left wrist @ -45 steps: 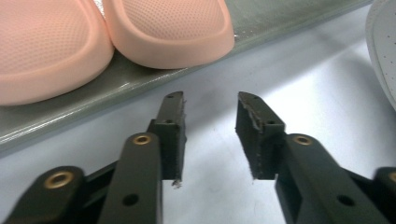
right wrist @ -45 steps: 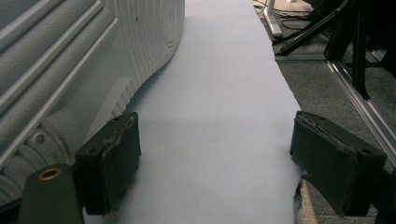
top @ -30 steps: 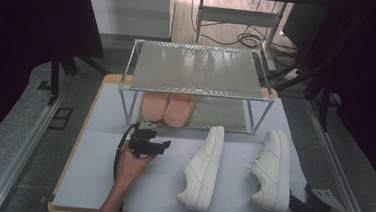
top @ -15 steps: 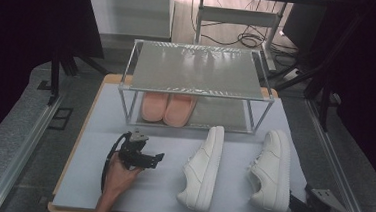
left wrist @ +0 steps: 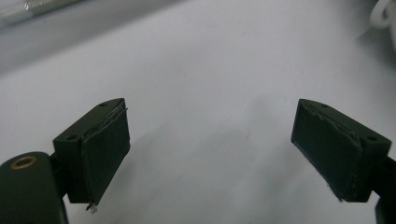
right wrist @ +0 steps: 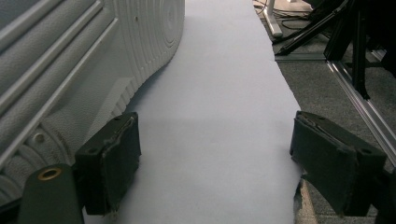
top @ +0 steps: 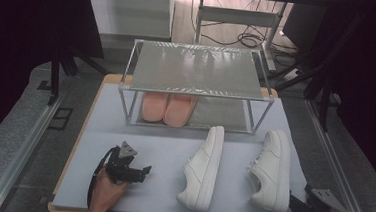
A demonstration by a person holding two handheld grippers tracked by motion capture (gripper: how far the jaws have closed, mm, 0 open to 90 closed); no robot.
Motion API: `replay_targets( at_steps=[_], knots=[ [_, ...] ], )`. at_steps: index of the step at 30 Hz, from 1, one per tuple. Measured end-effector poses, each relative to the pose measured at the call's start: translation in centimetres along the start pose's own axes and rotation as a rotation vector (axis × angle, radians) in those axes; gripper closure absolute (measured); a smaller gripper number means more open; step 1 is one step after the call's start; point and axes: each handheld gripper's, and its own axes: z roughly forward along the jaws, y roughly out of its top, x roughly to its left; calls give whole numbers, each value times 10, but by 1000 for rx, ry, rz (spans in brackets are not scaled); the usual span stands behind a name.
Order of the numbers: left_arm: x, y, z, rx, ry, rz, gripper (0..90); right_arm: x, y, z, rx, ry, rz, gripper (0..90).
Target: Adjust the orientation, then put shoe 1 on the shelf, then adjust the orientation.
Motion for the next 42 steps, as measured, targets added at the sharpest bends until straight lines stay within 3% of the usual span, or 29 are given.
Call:
replay_targets(
  at_steps=[2, 10, 14, 18, 26, 32, 35, 42],
  knots=[
    [1, -8, 3, 13, 16, -4, 115, 0, 0, 0, 1, 0, 0, 160],
    [0, -12, 4, 6, 33, -2, 117, -1, 2, 0, 20, 8, -19, 159],
    [0, -12, 4, 4, 32, -5, 117, -1, 8, -1, 68, 13, -36, 139],
    [0, -13, 4, 3, 31, -6, 117, -6, 12, -4, 92, 34, 8, 131],
    [1, -13, 4, 5, 32, 0, 118, -9, 20, -10, 142, 56, -15, 118],
    [1, -13, 4, 5, 32, -1, 118, -11, 26, -15, 206, 91, 2, 118],
    [1, -13, 4, 4, 32, -2, 119, -11, 31, -20, 218, 84, -16, 141],
    [1, -13, 4, 4, 34, -1, 121, -11, 46, -31, 222, 114, -41, 321]
  ],
)
